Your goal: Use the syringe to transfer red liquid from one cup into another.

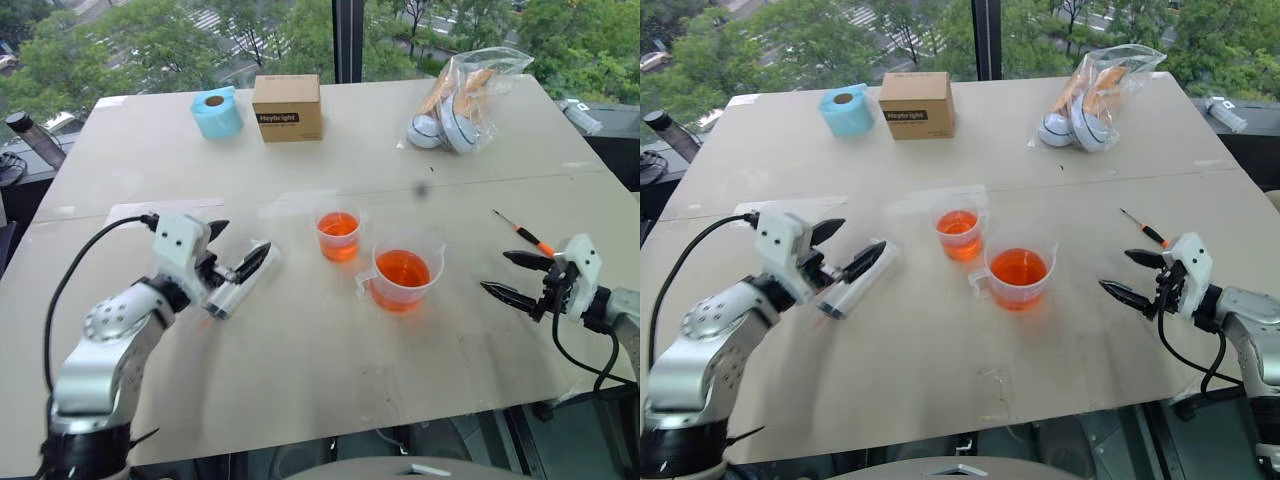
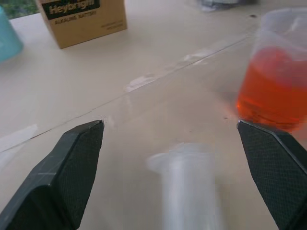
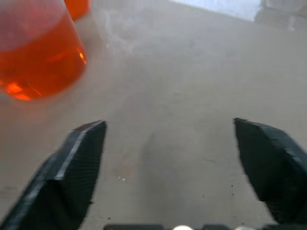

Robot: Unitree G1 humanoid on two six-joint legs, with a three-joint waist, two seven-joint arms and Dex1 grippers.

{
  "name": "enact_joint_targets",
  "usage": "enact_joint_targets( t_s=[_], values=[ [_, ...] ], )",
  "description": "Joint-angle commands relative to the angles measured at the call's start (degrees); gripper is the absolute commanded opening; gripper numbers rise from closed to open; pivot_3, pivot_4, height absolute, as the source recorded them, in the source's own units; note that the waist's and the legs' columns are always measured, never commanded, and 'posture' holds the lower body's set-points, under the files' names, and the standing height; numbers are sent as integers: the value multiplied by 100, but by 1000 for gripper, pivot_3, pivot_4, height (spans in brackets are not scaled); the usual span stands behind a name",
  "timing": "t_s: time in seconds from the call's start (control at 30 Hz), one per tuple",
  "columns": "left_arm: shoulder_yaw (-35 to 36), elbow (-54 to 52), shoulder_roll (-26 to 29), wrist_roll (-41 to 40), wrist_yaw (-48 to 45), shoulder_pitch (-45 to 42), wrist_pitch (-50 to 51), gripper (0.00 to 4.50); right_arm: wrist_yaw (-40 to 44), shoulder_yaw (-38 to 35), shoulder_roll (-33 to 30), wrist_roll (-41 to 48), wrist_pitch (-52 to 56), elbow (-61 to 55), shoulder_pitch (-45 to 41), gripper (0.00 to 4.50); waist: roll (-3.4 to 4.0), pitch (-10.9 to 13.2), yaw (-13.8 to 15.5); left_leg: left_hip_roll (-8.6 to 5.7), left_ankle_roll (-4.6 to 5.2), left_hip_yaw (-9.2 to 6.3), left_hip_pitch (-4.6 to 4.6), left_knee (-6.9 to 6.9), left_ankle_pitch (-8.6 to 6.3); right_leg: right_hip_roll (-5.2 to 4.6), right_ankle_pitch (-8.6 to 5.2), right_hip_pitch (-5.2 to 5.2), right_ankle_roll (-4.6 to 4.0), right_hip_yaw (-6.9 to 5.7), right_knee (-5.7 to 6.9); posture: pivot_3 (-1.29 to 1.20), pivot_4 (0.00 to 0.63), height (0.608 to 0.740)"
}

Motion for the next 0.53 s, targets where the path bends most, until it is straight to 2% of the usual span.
enact_joint_targets(
  t_s=[0.03,0.1,0.23,0.4,0.53],
  values=[
    [185,-959,139,-84,-203,825,107,4500,311,-370,-131,382,73,-260,290,4456,3,-3,5,0,0,0,2,-4,0,0,0,0,0,0,-3,0,150,740],
    [256,-1176,34,-178,-408,1362,-134,4500,322,-395,-141,521,288,-414,537,4456,3,-2,46,0,1,-2,6,-12,-1,-2,-1,2,-1,-2,-6,0,150,740],
    [22,-1274,-213,199,-541,2287,-668,4500,254,-414,-9,706,483,-740,1008,4456,13,-9,56,1,20,-3,13,-17,-12,-7,-2,4,-5,-3,-1,0,150,740],
    [-371,-1057,-588,588,-461,2720,-1158,4500,217,-496,182,324,-301,-394,1315,4456,20,-19,62,1,26,-2,18,-16,-15,-9,-2,9,-9,-2,0,0,150,740],
    [-442,-1023,-665,747,-454,2840,-1282,4500,347,-576,212,322,-664,-315,1405,4456,22,-20,58,1,27,-3,18,-16,-15,-6,-2,8,-9,-3,1,0,150,740]
  ],
)
